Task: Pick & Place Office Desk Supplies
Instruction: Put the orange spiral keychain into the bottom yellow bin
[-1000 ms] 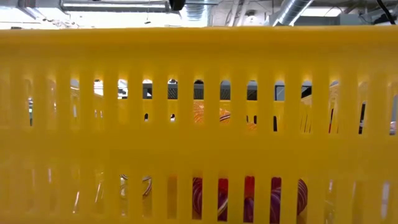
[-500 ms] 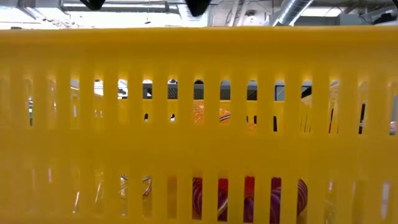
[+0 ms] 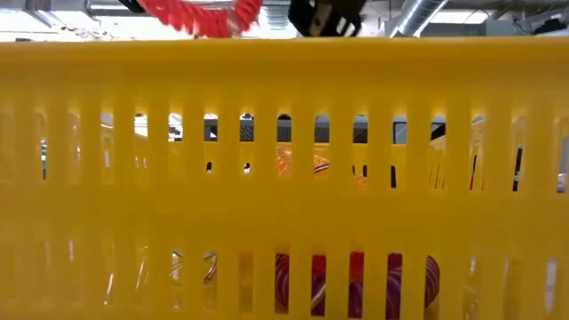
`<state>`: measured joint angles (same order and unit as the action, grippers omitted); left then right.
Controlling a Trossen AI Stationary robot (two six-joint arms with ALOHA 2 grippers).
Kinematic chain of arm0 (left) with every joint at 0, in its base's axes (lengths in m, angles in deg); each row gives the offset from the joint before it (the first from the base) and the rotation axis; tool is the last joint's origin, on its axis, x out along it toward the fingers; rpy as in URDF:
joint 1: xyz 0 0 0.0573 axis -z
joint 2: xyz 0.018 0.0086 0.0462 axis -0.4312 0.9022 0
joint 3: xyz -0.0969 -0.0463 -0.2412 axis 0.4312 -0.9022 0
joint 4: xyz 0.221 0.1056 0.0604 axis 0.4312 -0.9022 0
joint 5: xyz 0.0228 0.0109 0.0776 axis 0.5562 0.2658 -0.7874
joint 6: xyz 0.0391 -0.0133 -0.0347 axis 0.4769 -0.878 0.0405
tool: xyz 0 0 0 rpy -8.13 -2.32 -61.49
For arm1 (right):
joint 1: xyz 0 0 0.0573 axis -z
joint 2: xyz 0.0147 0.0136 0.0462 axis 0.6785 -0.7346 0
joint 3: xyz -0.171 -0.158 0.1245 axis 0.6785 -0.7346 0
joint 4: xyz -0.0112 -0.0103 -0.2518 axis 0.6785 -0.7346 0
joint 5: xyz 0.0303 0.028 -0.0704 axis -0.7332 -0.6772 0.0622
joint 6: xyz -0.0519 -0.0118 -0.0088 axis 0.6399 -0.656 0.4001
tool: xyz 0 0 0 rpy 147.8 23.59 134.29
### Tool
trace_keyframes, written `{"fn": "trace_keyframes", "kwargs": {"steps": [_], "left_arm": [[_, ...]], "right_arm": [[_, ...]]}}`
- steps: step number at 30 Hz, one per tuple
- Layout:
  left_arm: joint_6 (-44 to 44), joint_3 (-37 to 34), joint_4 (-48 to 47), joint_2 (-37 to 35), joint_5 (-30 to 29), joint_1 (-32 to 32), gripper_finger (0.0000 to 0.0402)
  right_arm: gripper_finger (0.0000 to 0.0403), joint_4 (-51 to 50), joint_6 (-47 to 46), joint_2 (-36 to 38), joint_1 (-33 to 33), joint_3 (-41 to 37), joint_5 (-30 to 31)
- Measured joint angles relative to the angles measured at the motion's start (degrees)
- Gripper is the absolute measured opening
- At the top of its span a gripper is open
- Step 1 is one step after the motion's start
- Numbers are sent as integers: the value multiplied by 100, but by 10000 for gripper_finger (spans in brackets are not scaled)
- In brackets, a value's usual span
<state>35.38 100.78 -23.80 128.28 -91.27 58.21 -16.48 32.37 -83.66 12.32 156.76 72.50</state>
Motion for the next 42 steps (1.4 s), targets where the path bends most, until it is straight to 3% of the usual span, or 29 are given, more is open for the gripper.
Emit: {"fn": "trace_keyframes", "kwargs": {"steps": [18,30,42], "left_arm": [[2,-7,2,1,7,-2,241],[0,-7,-28,2,9,-2,241],[-2,-7,-44,2,11,-2,241]], "right_arm": [[15,-183,-411,-719,-162,456,37],[17,-1100,-517,-1153,-160,1116,-27],[77,-1189,-532,-1104,-147,1113,-191]]}}
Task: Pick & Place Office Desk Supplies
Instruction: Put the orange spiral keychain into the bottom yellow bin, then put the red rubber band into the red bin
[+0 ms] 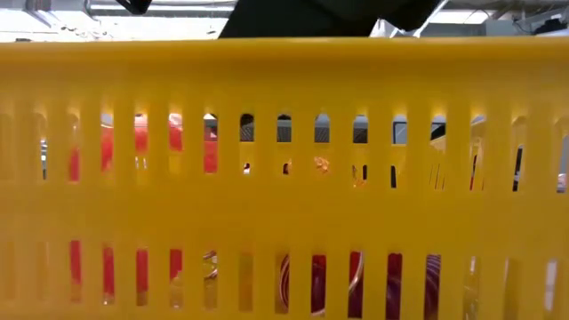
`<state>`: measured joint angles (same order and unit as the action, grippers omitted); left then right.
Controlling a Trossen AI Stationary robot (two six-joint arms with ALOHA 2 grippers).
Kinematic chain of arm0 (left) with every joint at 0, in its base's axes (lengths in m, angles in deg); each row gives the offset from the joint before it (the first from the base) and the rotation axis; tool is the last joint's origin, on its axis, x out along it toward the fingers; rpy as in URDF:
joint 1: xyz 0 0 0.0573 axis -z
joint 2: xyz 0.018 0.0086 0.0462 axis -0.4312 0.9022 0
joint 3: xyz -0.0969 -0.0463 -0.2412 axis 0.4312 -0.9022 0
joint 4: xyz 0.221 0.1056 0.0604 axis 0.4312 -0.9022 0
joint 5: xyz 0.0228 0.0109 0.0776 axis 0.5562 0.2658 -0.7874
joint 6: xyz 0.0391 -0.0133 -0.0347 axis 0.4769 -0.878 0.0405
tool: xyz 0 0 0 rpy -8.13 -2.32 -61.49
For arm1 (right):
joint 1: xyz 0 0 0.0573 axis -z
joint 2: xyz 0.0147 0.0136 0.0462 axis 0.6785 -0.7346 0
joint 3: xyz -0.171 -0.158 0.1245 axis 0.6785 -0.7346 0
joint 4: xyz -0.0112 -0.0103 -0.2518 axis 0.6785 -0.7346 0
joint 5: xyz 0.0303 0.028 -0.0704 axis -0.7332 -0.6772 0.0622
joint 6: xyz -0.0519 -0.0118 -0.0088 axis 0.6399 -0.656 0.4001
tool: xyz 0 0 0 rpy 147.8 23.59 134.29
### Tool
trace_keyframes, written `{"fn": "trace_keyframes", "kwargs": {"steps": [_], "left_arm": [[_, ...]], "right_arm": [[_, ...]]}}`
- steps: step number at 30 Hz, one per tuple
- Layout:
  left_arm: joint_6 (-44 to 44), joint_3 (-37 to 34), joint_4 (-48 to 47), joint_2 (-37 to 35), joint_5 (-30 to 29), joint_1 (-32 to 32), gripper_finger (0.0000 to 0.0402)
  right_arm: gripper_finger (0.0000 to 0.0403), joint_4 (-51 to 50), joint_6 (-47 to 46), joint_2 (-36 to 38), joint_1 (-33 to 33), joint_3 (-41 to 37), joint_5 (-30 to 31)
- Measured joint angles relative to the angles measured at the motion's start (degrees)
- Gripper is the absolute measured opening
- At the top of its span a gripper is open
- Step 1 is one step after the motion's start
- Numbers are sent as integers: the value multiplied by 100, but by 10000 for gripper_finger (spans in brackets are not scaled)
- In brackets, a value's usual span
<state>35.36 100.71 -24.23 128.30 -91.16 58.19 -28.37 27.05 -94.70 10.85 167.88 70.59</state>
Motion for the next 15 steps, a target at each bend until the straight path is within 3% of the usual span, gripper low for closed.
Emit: {"fn": "trace_keyframes", "kwargs": {"steps": [10,15], "left_arm": [[0,0,-4,0,3,0,241],[0,0,-4,0,2,0,241]], "right_arm": [[183,17,-11,0,115,0,-126],[216,27,67,0,164,0,-127]]}}
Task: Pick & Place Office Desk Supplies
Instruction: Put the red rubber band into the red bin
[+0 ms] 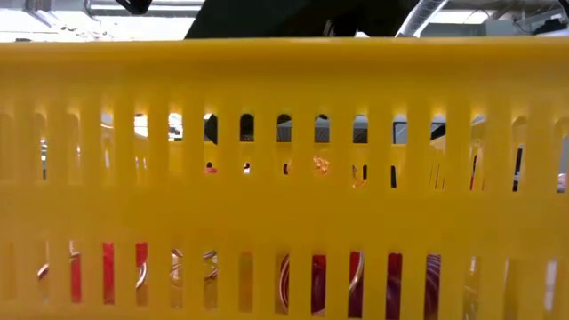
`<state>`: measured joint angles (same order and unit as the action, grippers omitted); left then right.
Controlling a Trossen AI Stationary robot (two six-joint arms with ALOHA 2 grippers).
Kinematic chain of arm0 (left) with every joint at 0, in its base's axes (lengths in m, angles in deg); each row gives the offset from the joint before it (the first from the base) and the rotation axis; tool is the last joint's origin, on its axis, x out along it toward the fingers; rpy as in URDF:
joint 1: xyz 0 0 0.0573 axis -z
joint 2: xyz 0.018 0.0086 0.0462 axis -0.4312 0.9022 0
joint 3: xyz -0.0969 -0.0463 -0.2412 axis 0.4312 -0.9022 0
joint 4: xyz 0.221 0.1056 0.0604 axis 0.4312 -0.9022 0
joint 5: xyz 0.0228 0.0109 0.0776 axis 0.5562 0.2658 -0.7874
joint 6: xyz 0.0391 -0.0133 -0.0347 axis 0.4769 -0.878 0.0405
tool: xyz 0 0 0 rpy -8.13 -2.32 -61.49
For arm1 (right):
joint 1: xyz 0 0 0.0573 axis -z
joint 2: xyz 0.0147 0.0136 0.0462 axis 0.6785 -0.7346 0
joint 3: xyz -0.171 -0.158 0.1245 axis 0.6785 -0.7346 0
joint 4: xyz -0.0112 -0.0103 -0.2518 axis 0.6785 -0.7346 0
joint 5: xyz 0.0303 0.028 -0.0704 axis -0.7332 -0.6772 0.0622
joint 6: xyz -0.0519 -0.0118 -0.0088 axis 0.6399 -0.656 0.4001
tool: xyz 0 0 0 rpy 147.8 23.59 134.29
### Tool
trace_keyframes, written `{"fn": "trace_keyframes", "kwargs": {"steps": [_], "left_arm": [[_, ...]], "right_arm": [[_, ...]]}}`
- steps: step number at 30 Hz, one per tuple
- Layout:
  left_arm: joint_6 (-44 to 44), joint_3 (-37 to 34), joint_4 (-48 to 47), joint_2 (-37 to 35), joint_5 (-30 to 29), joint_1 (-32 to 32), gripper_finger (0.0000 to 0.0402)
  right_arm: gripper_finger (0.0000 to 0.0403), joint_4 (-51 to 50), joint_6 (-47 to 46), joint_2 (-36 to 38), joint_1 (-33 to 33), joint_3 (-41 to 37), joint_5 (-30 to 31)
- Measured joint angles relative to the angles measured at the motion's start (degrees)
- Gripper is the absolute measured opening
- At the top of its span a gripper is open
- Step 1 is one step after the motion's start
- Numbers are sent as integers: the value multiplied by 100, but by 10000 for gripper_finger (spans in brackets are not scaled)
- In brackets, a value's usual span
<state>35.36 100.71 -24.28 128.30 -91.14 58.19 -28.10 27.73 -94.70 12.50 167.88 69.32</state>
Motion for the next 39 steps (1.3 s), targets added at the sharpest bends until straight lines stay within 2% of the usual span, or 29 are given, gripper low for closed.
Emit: {"fn": "trace_keyframes", "kwargs": {"steps": [9,19,25,32,39], "left_arm": [[151,0,4,0,0,0,241],[424,1,-20,0,-107,-199,241],[139,2,-1107,-2,-106,-135,241],[-689,2,-2479,0,56,-51,241],[-1643,2,-3894,0,352,268,241]], "right_arm": [[224,163,517,158,0,-11,57],[224,473,1934,1199,-186,-2,1061],[224,391,2319,1464,-323,-2,1592],[224,101,2389,1480,-461,-4,2667],[224,-60,2133,1480,-353,-4,2761]]}}
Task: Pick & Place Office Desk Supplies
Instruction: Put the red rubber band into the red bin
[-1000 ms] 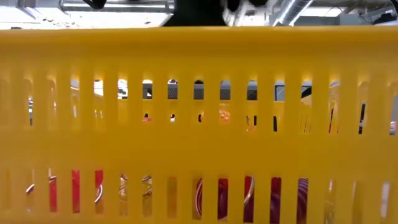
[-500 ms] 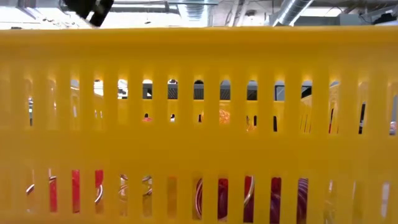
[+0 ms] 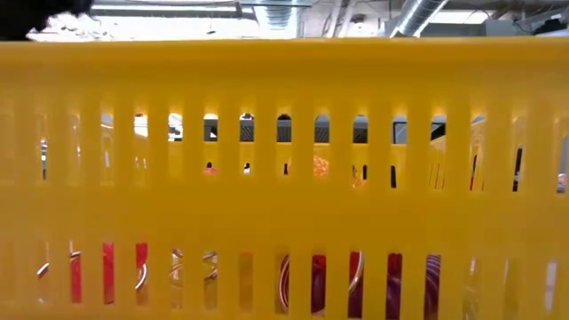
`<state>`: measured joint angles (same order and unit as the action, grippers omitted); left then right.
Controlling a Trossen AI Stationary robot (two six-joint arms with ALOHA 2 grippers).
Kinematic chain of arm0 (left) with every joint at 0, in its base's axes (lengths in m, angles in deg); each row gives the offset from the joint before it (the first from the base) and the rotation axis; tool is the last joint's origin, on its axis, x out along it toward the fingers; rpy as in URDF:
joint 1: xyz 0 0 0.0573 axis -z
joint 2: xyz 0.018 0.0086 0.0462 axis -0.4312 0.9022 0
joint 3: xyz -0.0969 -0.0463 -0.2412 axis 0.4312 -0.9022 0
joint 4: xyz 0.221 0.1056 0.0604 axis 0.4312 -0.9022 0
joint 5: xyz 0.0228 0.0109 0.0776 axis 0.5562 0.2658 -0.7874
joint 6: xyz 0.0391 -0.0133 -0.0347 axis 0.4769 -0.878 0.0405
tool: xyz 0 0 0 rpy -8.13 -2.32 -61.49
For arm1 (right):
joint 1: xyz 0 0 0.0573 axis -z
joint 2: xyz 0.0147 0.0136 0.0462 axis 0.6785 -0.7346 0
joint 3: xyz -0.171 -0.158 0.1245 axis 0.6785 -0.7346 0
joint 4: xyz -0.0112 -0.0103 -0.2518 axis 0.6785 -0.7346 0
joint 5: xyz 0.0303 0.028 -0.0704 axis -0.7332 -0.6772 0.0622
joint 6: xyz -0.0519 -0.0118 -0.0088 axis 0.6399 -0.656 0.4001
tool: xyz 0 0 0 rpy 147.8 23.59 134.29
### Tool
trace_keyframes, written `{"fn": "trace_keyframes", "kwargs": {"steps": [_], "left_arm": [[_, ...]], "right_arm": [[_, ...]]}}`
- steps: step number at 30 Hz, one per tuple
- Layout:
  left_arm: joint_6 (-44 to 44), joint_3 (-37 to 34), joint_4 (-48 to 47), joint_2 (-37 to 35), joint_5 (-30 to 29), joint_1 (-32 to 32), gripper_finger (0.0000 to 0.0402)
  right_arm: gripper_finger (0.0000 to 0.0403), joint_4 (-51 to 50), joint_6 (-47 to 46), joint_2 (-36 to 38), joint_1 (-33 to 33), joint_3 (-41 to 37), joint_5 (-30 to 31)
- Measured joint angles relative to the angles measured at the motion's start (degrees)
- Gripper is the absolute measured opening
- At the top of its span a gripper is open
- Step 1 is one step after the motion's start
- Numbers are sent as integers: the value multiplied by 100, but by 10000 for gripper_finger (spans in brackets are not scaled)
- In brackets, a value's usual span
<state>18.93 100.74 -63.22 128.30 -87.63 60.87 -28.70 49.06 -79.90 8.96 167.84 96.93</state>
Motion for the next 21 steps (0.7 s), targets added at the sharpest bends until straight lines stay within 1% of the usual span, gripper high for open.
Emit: {"fn": "trace_keyframes", "kwargs": {"steps": [3,6,9,14,17,21], "left_arm": [[-490,0,-674,22,63,198,241],[-827,0,-995,115,182,445,241],[-1056,5,-1000,404,312,698,241],[-1126,7,-972,1139,328,1079,241],[-1128,6,-938,1576,328,1157,241],[-1139,55,-913,1948,324,1159,241]], "right_arm": [[224,2,15,0,69,0,-2],[224,7,17,0,139,0,-2],[224,160,27,1,209,-72,-8],[224,570,26,-2,332,-454,-34],[224,841,-54,2,394,-664,-45],[224,1057,-53,1,420,-666,-50]]}}
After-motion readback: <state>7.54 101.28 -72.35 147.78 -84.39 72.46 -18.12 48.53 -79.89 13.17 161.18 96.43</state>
